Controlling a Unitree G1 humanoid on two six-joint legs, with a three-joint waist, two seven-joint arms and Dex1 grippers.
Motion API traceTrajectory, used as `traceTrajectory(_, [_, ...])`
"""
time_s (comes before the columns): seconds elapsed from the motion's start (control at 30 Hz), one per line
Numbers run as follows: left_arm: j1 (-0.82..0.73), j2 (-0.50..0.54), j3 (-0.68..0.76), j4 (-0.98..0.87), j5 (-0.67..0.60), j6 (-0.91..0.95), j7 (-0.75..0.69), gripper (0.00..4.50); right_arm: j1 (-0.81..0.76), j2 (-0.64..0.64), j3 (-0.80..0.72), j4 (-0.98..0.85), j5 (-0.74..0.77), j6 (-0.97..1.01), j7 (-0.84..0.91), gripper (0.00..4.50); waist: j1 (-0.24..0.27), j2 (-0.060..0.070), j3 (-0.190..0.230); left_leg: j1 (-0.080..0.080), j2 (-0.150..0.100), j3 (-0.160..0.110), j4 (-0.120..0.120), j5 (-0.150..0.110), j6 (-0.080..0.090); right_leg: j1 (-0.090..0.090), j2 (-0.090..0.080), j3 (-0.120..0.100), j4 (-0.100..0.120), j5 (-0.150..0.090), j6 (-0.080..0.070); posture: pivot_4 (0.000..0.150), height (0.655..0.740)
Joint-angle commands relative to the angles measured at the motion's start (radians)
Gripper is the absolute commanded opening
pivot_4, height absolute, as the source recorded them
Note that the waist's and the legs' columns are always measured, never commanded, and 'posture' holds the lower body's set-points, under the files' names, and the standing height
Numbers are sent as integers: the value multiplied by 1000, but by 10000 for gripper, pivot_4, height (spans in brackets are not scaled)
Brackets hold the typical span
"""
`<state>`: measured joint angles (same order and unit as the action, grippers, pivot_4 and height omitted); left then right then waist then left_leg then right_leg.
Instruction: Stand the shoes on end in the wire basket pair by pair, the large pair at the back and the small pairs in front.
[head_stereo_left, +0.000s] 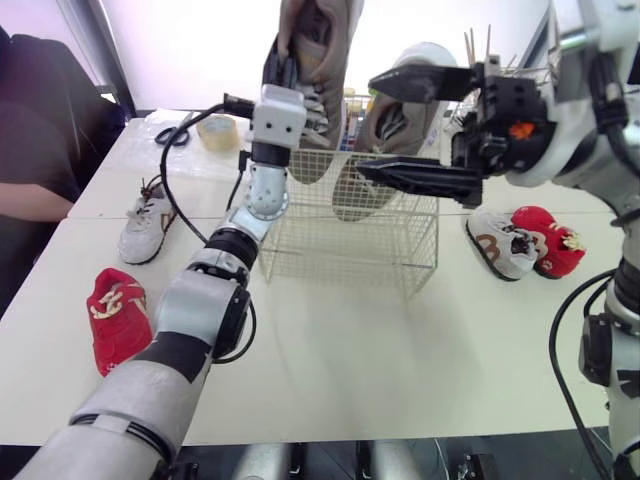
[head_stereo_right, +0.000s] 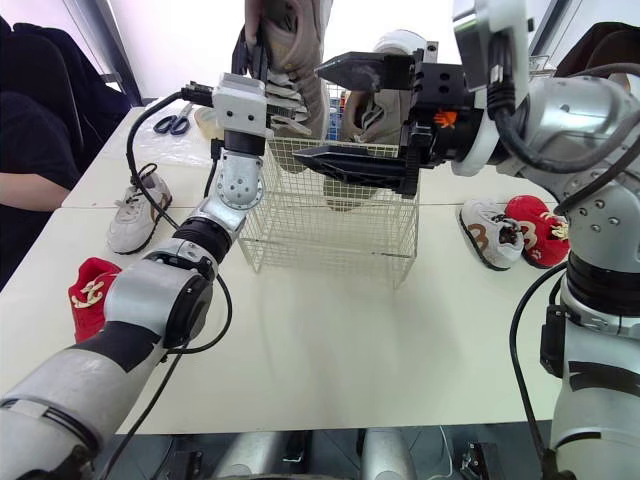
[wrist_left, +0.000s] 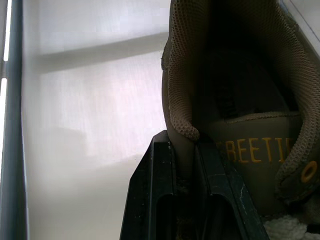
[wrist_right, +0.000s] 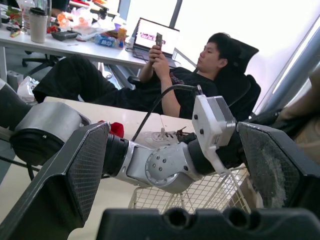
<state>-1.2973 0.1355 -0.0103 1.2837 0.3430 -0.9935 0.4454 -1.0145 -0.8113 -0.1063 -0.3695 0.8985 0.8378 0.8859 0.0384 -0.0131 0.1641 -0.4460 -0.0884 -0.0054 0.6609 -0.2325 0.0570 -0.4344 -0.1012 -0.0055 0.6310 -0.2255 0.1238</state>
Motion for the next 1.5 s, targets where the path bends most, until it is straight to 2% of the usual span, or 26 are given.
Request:
traceTrajectory(0.03, [16, -11, 42, -18, -83, 28, -78, 151, -9, -9, -28, -27, 4, -7, -14, 45000, 0, 0, 0, 0, 0, 0, 0, 0, 0, 1, 0, 0, 0, 0, 0, 1500, 7400])
traceTrajectory(0.23, [107, -43, 64, -60, -172, 80, -236, 151, 2, -12, -35, -24, 5, -16, -11, 45000, 1, 2, -1, 3, 0, 0, 0, 0, 1, 4, -1, 0, -1, 0, 0, 1500, 7400])
traceTrajectory(0.33, [154, -57, 65, -108, -214, 106, -328, 151, 5, -9, -33, -18, 0, -24, -6, 45000, 1, 7, -5, 5, 0, 0, 1, 0, 1, 6, -1, 0, -1, 0, 0, 1500, 7400])
traceTrajectory(0.53, [248, -76, 72, -285, -318, 282, -495, 151, 12, 1, -27, -9, -8, -46, 3, 45000, 4, 9, -7, 5, 0, 0, 2, 0, 1, 7, -1, 0, -1, 0, 0, 1500, 7400])
traceTrajectory(0.63, [341, -81, 55, -443, -355, 396, -557, 12406, 16, 6, -24, -6, -13, -56, 6, 45000, 4, 9, -7, 5, -1, 0, 2, -1, 2, 7, -2, 0, -1, 0, 0, 1500, 7400])
traceTrajectory(0.83, [503, -53, 32, -749, -408, 673, -660, 42701, 16, 19, -16, 6, -21, -74, 15, 45000, -1, 10, -7, 5, 0, 0, 2, -1, 2, 7, -1, 0, -1, 0, 0, 1500, 7400])
traceTrajectory(0.87, [521, -46, 30, -795, -416, 714, -674, 44583, 15, 21, -12, 10, -24, -77, 17, 45000, -2, 10, -7, 5, 0, 0, 2, -1, 2, 7, -1, 0, -1, 0, 0, 1500, 7400])
traceTrajectory(1.1, [636, 26, 44, -1142, -527, 958, -776, 44583, 4, 38, 3, 31, -44, -91, 36, 45000, -1, 10, -7, 5, 0, 0, 2, -1, 2, 6, -1, 0, -1, 0, -1, 1500, 7400])
traceTrajectory(1.23, [728, 144, 85, -1429, -667, 1174, -854, 44583, 11, 19, -6, 42, -54, -90, 48, 45000, -5, 10, -6, 3, 0, 0, 1, -1, 2, 3, -1, 1, -2, 0, -1, 1500, 7400])
traceTrajectory(1.33, [761, 211, 115, -1544, -747, 1303, -878, 44583, 22, -2, -18, 53, -69, -88, 49, 45000, -3, 11, -6, 1, 0, 0, 0, -1, 2, 2, -1, 1, -2, 0, -1, 1500, 7400])
traceTrajectory(1.5, [796, 431, 278, -1703, -1045, 1613, -974, 44583, 81, -88, -72, 104, -153, -45, -60, 45000, -3, 11, -5, 2, 0, 0, 0, -1, 2, 2, -1, 1, -3, -3, -5, 1500, 7400])
